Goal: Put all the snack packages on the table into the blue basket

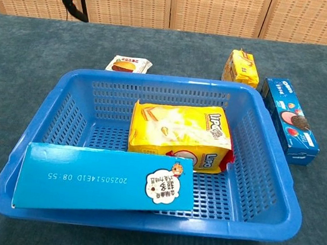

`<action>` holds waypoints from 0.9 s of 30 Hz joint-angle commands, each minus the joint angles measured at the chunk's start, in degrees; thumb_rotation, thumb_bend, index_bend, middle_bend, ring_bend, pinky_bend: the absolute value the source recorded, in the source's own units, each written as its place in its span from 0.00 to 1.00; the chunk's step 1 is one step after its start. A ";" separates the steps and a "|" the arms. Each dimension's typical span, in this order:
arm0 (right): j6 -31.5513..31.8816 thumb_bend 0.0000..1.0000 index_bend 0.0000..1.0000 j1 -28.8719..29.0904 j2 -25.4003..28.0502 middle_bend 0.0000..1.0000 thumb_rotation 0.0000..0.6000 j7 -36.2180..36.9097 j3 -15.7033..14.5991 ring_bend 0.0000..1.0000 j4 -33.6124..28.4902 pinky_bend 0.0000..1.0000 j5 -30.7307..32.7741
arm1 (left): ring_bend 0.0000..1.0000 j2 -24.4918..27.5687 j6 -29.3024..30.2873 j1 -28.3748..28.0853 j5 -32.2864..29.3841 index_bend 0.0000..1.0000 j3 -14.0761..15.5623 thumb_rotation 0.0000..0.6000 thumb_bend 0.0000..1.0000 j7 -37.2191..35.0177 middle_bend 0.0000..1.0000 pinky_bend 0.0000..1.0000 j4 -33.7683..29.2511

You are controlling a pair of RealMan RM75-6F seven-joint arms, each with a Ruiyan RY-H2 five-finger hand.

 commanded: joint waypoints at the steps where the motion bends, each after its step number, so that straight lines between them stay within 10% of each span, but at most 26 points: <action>1: -0.12 0.00 0.00 0.09 -0.01 0.00 1.00 -0.12 -0.09 0.00 -0.12 0.00 -0.06 | 0.00 1.78 -13.22 -0.33 -10.15 0.00 -2.64 1.00 0.00 -2.50 0.00 0.20 -8.32; 27: -1.15 0.00 0.00 0.18 0.54 0.00 1.00 1.49 0.25 0.00 0.68 0.00 1.56 | 0.00 -19.27 -34.15 -6.28 -20.44 0.00 -7.68 1.00 0.00 -4.78 0.00 0.17 13.82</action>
